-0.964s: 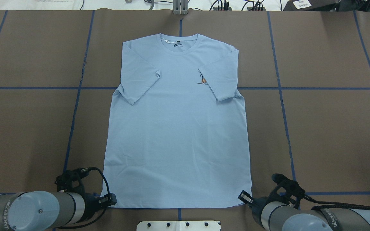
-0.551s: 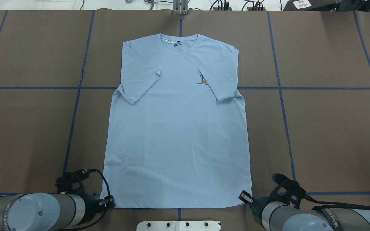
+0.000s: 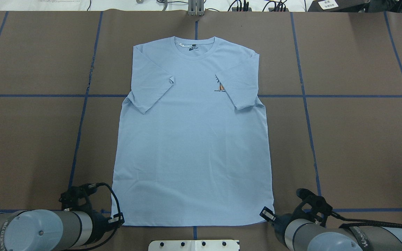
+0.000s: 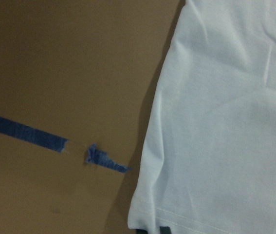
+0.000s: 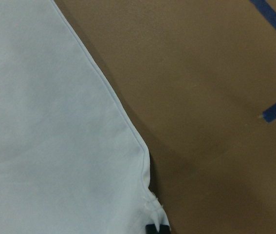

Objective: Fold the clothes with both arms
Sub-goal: 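Grasp both hem corners nearest the robot with both grippers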

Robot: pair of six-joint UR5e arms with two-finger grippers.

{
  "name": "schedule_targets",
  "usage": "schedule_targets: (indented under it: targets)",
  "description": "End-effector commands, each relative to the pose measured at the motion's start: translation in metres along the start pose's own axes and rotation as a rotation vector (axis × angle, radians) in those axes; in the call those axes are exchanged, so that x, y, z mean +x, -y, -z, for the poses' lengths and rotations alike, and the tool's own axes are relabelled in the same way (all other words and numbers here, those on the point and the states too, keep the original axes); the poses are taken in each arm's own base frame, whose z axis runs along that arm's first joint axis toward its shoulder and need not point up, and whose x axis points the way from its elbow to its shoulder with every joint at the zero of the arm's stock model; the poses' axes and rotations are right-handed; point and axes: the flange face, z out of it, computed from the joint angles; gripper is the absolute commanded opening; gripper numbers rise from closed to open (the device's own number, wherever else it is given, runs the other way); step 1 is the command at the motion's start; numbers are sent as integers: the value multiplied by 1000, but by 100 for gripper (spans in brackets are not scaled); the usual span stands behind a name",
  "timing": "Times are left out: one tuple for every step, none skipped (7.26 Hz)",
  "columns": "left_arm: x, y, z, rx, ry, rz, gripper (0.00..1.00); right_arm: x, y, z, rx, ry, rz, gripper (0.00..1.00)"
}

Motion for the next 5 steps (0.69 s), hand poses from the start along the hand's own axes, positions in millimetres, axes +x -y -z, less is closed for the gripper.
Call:
schedule_targets:
  targets:
    - [3, -1, 3, -2, -6, 1, 0, -1, 1, 1, 0, 2, 0, 0]
    - [9, -4, 16, -11, -32, 8, 0, -1, 2, 4, 0, 5, -2, 0]
    - [17, -11, 35, -24, -49, 25, 0, 9, 3, 18, -17, 1, 8, 0]
    - [24, -36, 63, -65, -47, 32, 0, 27, 2, 44, -49, -4, 31, 0]
    - [31, -42, 97, -79, -64, 39, 0, 37, 9, 73, -68, -7, 41, 0]
